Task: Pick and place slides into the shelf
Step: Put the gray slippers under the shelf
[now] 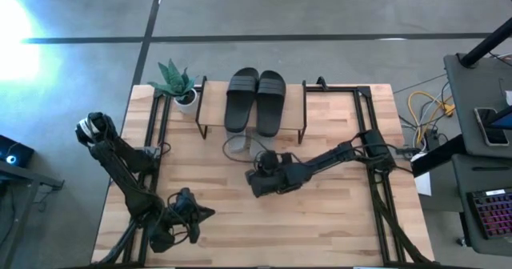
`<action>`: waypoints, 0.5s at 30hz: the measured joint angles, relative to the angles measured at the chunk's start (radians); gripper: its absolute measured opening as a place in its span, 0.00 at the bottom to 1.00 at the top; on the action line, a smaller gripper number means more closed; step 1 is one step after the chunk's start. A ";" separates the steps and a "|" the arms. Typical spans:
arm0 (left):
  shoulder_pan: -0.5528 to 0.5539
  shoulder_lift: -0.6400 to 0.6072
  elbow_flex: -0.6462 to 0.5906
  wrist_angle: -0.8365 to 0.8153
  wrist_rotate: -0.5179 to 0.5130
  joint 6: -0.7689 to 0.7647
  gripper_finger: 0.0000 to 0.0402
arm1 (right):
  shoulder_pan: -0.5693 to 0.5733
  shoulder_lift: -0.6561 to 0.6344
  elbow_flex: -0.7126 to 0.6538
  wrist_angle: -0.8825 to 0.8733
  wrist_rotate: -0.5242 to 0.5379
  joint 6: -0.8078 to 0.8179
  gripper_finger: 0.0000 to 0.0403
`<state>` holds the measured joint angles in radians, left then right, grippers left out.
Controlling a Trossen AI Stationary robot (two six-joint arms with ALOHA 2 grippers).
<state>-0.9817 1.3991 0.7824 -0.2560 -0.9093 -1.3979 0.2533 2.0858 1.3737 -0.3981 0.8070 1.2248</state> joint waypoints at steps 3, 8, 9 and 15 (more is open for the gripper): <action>0.000 0.000 -0.001 0.000 -0.014 0.000 0.00 | -0.030 -0.001 0.006 -0.035 0.009 -0.002 0.02; 0.000 0.000 -0.002 -0.001 -0.014 0.000 0.00 | -0.057 -0.002 0.006 -0.048 0.000 -0.003 0.02; 0.000 0.000 -0.002 -0.001 -0.014 -0.001 0.00 | -0.058 -0.005 0.007 -0.050 -0.013 -0.004 0.02; 0.041 0.000 -0.004 -0.021 -0.012 -0.030 0.00 | -0.007 -0.096 0.012 -0.056 -0.047 -0.049 0.02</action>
<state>-0.9411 1.3991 0.7784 -0.2773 -0.9211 -1.4275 0.2459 1.9903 1.3853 -0.4542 0.7601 1.1762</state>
